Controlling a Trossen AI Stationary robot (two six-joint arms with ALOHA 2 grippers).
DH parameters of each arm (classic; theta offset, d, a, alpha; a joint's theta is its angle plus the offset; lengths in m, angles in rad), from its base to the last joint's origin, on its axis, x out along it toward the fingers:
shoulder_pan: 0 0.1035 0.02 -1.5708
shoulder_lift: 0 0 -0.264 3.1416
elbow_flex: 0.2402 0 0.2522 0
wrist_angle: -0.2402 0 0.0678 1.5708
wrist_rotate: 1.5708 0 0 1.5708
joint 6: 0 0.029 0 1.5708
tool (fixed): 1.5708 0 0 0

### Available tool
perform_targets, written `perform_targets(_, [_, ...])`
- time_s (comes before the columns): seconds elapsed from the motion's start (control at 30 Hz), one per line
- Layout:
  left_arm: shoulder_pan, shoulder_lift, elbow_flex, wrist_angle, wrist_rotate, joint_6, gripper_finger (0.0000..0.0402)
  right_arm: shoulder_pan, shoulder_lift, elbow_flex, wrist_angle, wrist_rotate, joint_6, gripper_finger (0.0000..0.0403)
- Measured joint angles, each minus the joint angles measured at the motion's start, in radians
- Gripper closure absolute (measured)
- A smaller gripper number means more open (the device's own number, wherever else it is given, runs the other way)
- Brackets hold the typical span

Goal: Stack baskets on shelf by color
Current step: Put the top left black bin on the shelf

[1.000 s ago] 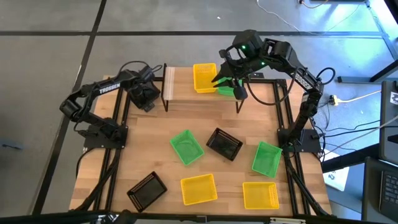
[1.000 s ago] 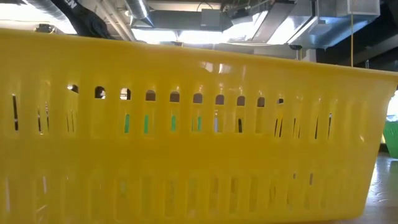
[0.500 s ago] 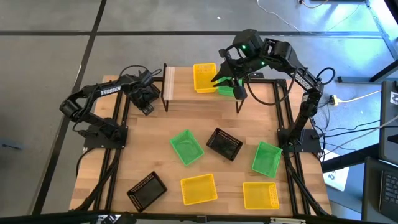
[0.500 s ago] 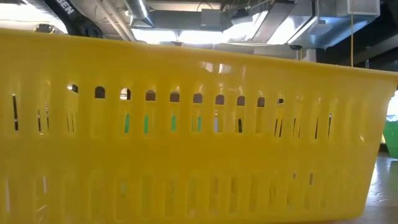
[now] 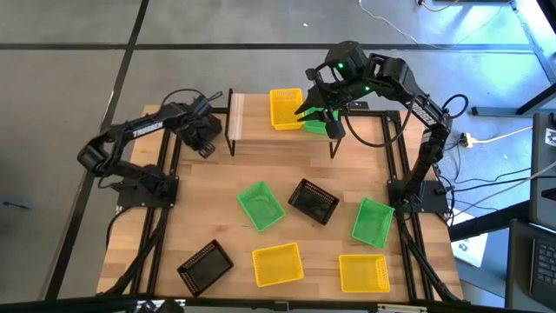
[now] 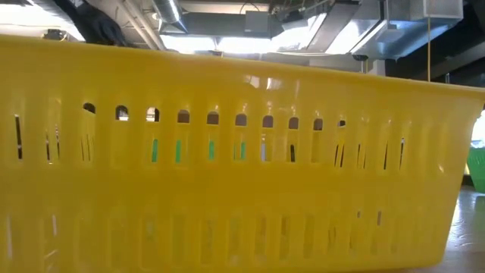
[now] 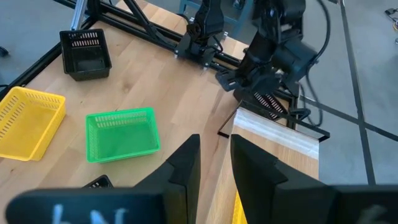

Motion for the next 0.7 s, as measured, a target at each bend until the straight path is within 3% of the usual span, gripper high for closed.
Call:
perform_targets(0.4, [-0.009, -0.191, 0.314, -0.293, -0.157, -0.240, 0.0401, 0.000, 0.000, 0.000, 0.000, 0.088, 0.000, 0.0313])
perform_targets(0.7, [-0.176, -0.170, 0.642, -0.322, -0.181, -0.402, 0.0401, 0.000, 0.000, 0.000, -0.001, 0.088, 0.000, 0.0313])
